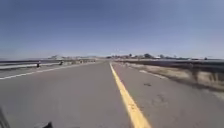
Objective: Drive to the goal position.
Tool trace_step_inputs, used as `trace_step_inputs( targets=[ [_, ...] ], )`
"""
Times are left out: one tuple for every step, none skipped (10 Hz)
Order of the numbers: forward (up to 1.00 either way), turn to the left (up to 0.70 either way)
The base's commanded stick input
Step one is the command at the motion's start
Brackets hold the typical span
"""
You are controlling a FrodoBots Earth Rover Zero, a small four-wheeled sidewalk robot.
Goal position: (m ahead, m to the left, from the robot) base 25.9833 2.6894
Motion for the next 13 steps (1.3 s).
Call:
trace_step_inputs(
  targets=[
    [0.85,0.00],
    [0.85,0.00],
    [0.85,0.00],
    [0.85,0.00],
    [0.85,0.00],
    [0.85,0.00],
    [0.85,0.00],
    [0.85,0.00],
    [0.85,0.00],
    [0.85,0.00],
    [0.85,0.00],
    [0.85,0.00],
    [0.85,0.00]
  ],
)
